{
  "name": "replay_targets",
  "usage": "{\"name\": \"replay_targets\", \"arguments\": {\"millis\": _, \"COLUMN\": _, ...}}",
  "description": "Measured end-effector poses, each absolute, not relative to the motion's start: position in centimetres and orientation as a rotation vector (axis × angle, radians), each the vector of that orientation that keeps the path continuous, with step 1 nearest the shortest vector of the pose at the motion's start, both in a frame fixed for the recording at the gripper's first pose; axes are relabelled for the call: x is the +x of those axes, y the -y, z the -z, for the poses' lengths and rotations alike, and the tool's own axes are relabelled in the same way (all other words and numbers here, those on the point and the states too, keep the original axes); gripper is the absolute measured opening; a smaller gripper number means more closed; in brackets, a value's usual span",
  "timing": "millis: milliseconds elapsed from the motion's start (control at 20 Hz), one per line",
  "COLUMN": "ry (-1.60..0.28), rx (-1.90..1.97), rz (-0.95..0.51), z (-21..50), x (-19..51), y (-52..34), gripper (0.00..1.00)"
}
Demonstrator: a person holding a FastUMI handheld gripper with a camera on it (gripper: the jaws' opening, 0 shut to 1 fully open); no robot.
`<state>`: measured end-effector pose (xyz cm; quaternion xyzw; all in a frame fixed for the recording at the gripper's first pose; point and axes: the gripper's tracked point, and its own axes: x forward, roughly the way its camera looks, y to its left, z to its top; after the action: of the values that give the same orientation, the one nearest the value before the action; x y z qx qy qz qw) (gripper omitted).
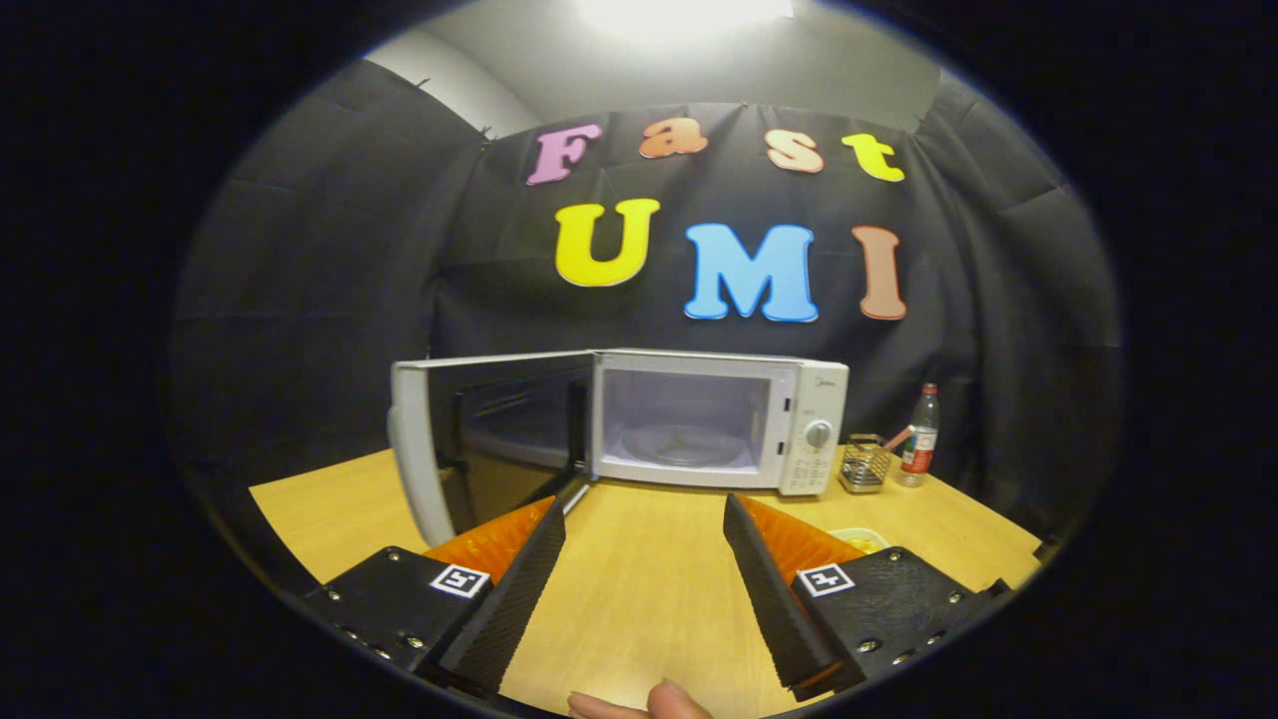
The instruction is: Open the microwave, put the food inside, and close the microwave door.
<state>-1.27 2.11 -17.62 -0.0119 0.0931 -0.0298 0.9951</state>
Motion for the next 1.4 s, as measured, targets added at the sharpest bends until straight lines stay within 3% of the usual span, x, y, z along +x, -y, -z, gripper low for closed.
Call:
{"name": "replay_targets", "arguments": {"millis": 400, "ry": -0.378, "rx": -0.015, "rz": 0.35, "z": 24.0, "x": 1.0, "y": 12.6, "gripper": 0.96}}
{"name": "replay_targets", "arguments": {"millis": 850, "ry": -0.607, "rx": 0.06, "rz": 0.42, "z": 31.5, "x": 3.0, "y": 16.4, "gripper": 0.97}}
{"name": "replay_targets", "arguments": {"millis": 1150, "ry": -0.66, "rx": 0.142, "rz": 0.377, "z": 33.6, "x": 3.9, "y": 15.8, "gripper": 0.99}}
{"name": "replay_targets", "arguments": {"millis": 1400, "ry": -0.612, "rx": 0.093, "rz": 0.355, "z": 32.4, "x": 4.1, "y": 15.4, "gripper": 0.65}}
